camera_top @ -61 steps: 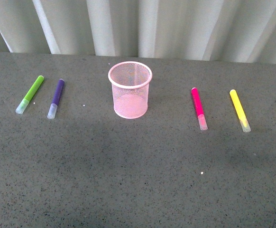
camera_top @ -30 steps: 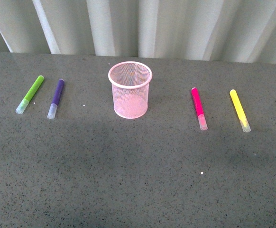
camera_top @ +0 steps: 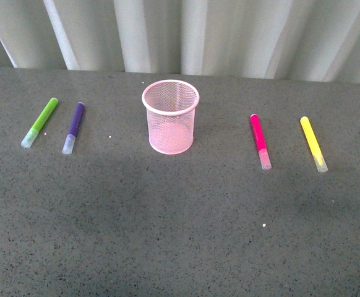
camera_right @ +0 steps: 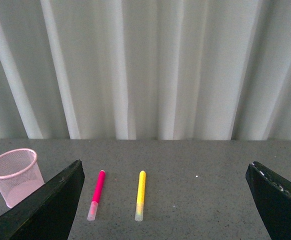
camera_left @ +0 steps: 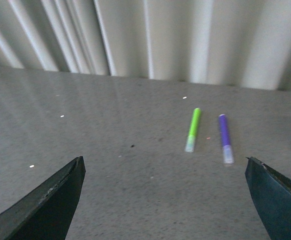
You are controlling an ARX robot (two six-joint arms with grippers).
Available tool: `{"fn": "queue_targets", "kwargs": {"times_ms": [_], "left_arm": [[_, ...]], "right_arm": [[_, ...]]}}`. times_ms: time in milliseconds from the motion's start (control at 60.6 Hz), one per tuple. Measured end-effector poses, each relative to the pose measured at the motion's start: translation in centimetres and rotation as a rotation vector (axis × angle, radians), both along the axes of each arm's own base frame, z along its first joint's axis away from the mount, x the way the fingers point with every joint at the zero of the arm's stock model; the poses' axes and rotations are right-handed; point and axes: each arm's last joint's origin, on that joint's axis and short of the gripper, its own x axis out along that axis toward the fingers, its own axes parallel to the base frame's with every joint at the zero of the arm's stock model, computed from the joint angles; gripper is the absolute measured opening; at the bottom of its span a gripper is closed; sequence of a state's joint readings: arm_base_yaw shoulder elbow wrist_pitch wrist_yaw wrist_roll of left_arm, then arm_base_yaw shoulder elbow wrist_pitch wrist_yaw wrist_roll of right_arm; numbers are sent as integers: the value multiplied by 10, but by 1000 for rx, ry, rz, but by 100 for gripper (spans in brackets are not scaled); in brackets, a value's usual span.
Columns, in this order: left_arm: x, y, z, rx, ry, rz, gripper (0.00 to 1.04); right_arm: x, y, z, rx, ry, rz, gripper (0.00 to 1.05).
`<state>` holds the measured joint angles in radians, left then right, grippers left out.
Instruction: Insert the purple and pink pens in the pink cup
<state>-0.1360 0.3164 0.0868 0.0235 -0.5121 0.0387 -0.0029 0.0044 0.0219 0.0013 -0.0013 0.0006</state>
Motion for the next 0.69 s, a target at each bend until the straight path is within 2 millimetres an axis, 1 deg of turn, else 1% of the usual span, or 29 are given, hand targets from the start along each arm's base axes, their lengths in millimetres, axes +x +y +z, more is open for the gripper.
{"fn": "queue_targets", "kwargs": {"times_ms": [99,148,280,363,379,412,495,511,643,693], "left_arm": [[16,-1,11,5,-36,-9,98],[27,-2,19,-3,-68,-33,98],[66,2,39,-16,-117,-88,98],[98,7,43,-48,-55,-138,98],[102,8,43,-54,-47,-145,98],[118,10,43,-79,-7,-168,98],[148,13,44,-87,60,-184,98],[157,14,44,-87,81,-194,98],[212,11,44,-76,239,-269,98],[226,8,45,-68,289,-292,98]], "right_arm": [[0,0,0,0,0,-1,98],[0,0,0,0,0,0,98],[0,0,0,0,1,-1,98],[0,0,0,0,1,0,98],[0,0,0,0,1,0,98],[0,0,0,0,1,-1,98],[0,0,0,0,1,-1,98],[0,0,0,0,1,-1,98],[0,0,0,0,1,0,98],[0,0,0,0,1,-1,98]]}}
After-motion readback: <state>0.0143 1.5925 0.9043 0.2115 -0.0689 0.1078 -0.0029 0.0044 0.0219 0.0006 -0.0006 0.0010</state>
